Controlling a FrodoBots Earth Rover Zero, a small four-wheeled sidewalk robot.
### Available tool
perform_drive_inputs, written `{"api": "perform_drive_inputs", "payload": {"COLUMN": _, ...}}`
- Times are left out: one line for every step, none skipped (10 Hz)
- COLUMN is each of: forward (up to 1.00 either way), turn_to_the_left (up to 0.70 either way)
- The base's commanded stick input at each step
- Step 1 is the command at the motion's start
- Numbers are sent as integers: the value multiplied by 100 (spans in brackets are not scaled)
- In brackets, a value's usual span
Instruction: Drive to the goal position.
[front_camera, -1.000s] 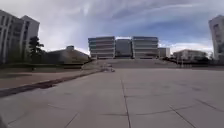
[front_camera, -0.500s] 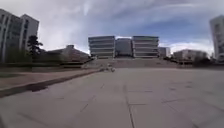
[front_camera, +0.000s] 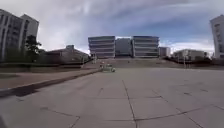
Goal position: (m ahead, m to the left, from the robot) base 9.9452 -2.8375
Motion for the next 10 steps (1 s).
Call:
{"api": "perform_drive_inputs", "payload": {"forward": 85, "turn_to_the_left": 0}}
{"api": "perform_drive_inputs", "payload": {"forward": 85, "turn_to_the_left": 0}}
{"api": "perform_drive_inputs", "payload": {"forward": 85, "turn_to_the_left": 0}}
{"api": "perform_drive_inputs", "payload": {"forward": 85, "turn_to_the_left": 0}}
{"api": "perform_drive_inputs", "payload": {"forward": 85, "turn_to_the_left": 0}}
{"api": "perform_drive_inputs", "payload": {"forward": 85, "turn_to_the_left": 0}}
{"api": "perform_drive_inputs", "payload": {"forward": 85, "turn_to_the_left": 0}}
{"api": "perform_drive_inputs", "payload": {"forward": 85, "turn_to_the_left": 0}}
{"api": "perform_drive_inputs", "payload": {"forward": 85, "turn_to_the_left": 0}}
{"api": "perform_drive_inputs", "payload": {"forward": 85, "turn_to_the_left": 0}}
